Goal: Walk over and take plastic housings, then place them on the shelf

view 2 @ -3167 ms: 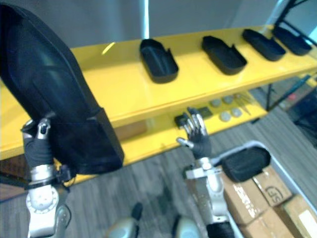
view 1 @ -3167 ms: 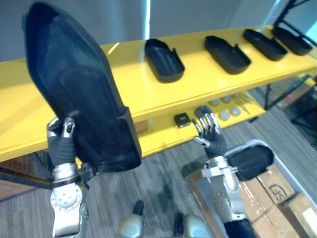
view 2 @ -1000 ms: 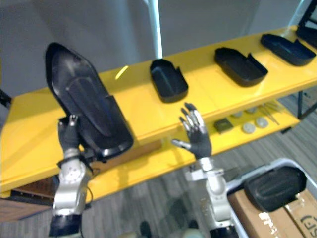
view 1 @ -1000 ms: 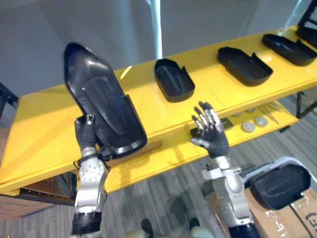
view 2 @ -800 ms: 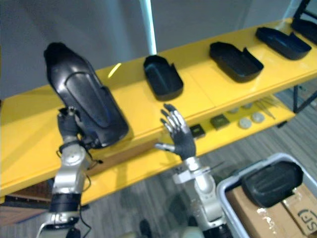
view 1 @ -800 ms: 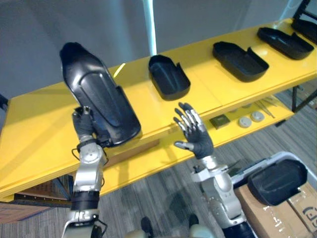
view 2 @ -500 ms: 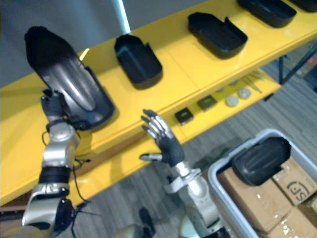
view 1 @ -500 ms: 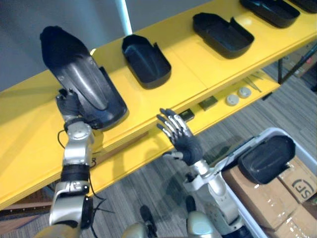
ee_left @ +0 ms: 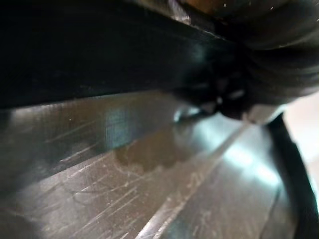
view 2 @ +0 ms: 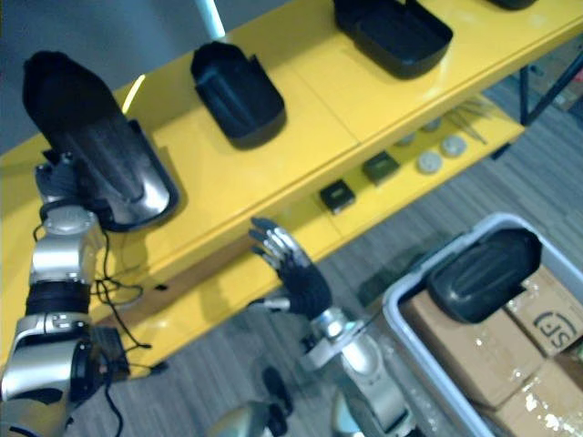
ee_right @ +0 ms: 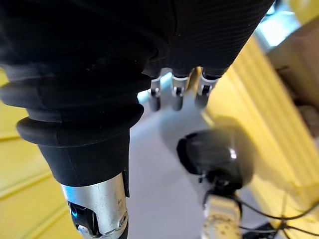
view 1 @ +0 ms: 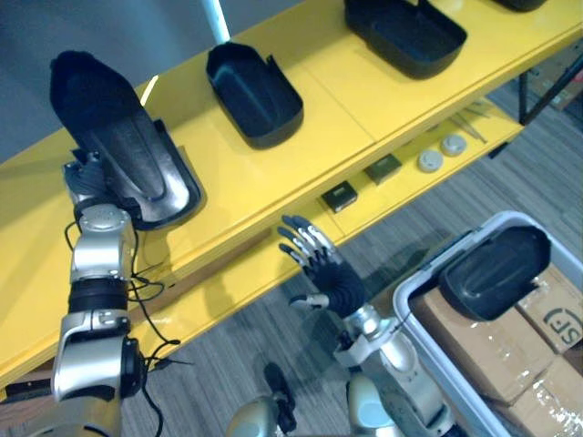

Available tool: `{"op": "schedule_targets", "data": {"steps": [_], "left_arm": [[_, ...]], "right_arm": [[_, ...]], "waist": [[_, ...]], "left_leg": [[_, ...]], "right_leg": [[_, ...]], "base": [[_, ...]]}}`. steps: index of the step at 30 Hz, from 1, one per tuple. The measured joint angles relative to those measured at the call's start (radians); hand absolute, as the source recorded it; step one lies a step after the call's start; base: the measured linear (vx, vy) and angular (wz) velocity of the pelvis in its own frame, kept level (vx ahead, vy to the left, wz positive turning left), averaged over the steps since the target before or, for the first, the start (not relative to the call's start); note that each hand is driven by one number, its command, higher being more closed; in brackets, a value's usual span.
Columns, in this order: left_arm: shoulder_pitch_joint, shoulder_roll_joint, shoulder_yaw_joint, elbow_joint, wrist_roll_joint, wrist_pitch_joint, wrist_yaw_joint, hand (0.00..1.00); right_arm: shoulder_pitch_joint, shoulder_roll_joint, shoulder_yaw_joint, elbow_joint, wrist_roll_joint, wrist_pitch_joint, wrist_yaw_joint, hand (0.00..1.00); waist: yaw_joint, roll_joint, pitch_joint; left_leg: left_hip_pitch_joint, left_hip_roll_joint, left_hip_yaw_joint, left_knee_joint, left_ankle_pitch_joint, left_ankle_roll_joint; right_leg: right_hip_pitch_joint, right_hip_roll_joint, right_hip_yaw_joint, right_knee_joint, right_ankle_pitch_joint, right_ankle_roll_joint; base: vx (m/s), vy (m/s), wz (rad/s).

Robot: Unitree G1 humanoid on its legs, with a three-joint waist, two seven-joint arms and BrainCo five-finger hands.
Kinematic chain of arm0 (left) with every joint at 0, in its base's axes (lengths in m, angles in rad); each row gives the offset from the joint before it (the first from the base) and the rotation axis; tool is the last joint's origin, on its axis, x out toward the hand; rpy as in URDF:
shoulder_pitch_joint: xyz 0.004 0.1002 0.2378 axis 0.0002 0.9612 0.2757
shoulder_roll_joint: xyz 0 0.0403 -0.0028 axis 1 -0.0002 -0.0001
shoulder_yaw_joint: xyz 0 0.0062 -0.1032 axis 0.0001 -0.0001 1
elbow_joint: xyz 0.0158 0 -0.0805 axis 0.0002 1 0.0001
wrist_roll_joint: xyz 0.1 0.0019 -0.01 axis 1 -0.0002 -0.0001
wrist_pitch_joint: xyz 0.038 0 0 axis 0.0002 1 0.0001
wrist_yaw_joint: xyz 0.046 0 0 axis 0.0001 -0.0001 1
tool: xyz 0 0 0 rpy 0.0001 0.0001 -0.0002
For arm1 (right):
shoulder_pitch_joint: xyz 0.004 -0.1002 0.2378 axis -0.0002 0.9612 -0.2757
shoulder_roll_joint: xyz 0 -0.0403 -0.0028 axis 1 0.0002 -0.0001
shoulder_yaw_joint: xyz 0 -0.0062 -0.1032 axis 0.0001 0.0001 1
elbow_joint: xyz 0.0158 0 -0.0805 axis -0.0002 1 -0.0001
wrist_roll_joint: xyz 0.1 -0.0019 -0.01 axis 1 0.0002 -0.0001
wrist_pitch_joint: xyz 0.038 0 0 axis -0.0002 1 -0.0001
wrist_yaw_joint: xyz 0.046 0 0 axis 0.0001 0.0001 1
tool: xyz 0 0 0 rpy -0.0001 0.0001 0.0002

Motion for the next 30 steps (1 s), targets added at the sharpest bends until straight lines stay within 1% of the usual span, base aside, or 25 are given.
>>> {"op": "schedule_targets", "data": {"steps": [4, 6, 8, 10, 17, 18, 20, 21, 24, 30], "left_arm": [[0.000, 0.027, -0.001, 0.029, 0.002, 0.000, -0.056, 1.00], [0.000, 0.029, -0.001, 0.030, 0.003, 0.000, -0.064, 1.00], [0.000, 0.029, -0.001, 0.045, 0.004, 0.000, -0.094, 1.00], [-0.001, 0.029, -0.001, 0.054, 0.001, 0.000, -0.102, 1.00], [-0.002, 0.032, -0.001, 0.112, -0.014, 0.007, -0.122, 1.00], [-0.007, 0.033, -0.001, 0.121, -0.020, 0.013, -0.122, 0.00], [-0.023, 0.043, -0.003, 0.153, -0.026, 0.020, -0.121, 0.00], [-0.033, 0.050, -0.003, 0.175, -0.048, 0.020, -0.120, 0.00], [-0.051, 0.069, -0.003, 0.183, -0.056, 0.018, -0.110, 0.00], [-0.061, 0.070, -0.003, 0.219, -0.059, 0.008, -0.069, 0.00]], "right_arm": [[0.005, -0.002, 0.002, -0.012, 0.000, 0.000, -0.018, 0.00], [0.008, -0.008, 0.007, -0.012, 0.000, 0.000, -0.020, 0.00], [0.009, -0.019, 0.029, -0.012, 0.000, 0.000, -0.034, 0.00], [0.013, -0.020, 0.031, -0.012, 0.000, 0.000, -0.041, 0.00], [0.011, -0.032, 0.026, -0.012, 0.020, 0.000, -0.050, 0.00], [0.011, -0.035, 0.022, -0.012, 0.020, 0.000, -0.050, 0.00], [0.001, -0.042, 0.017, -0.012, 0.020, 0.005, -0.051, 0.00], [-0.010, -0.048, 0.016, -0.012, 0.021, 0.006, -0.053, 0.00], [-0.038, -0.058, 0.014, -0.012, 0.027, 0.010, -0.056, 0.00], [-0.068, -0.072, -0.016, -0.012, 0.060, 0.010, -0.056, 0.00]], "waist": [[0.002, 0.001, 0.001], [0.005, 0.003, 0.002], [0.005, 0.012, 0.006], [0.004, 0.016, 0.008], [0.004, 0.016, 0.010], [0.004, 0.016, 0.010], [0.004, 0.012, 0.018], [0.004, 0.011, 0.019], [0.005, 0.012, 0.049], [0.008, 0.013, 0.049]], "left_leg": [[-0.001, 0.000, -0.002, 0.000, 0.000, 0.000], [-0.002, -0.001, -0.006, 0.000, 0.000, 0.000], [-0.009, -0.004, -0.017, 0.000, 0.001, 0.001], [-0.017, -0.006, -0.028, 0.000, 0.005, 0.002], [-0.019, -0.005, -0.029, -0.003, 0.007, 0.002], [-0.020, -0.006, -0.029, -0.003, 0.007, 0.002], [-0.022, -0.004, -0.027, -0.002, 0.008, 0.001], [-0.036, -0.004, -0.027, 0.001, 0.008, 0.000], [-0.038, -0.002, -0.024, 0.005, 0.009, -0.001], [-0.046, 0.000, -0.002, 0.016, 0.009, -0.001]], "right_leg": [[0.001, -0.001, -0.004, 0.000, 0.000, 0.000], [0.001, -0.002, -0.010, -0.001, 0.000, 0.000], [0.001, -0.006, -0.022, -0.002, 0.000, 0.000], [-0.002, -0.007, -0.028, -0.003, 0.000, 0.000], [-0.004, -0.005, -0.027, -0.005, 0.000, 0.000], [-0.005, -0.005, -0.027, -0.005, 0.000, 0.000], [-0.009, -0.005, -0.024, -0.005, 0.000, -0.001], [-0.023, -0.005, -0.023, -0.002, 0.000, -0.001], [-0.025, -0.005, -0.018, -0.001, 0.001, -0.002], [-0.042, -0.004, 0.003, 0.008, 0.001, -0.002]], "base": [[0.00, -0.002, 0.01], [0.00, -0.007, 0.07], [-0.01, -0.004, 0.12], [-0.01, -0.006, 0.12], [0.00, -0.002, 0.01], [0.00, 0.000, 0.00], [0.00, 0.000, 0.00], [0.00, 0.000, 0.00], [0.00, -0.004, -0.01], [0.02, -0.009, -0.09]]}}
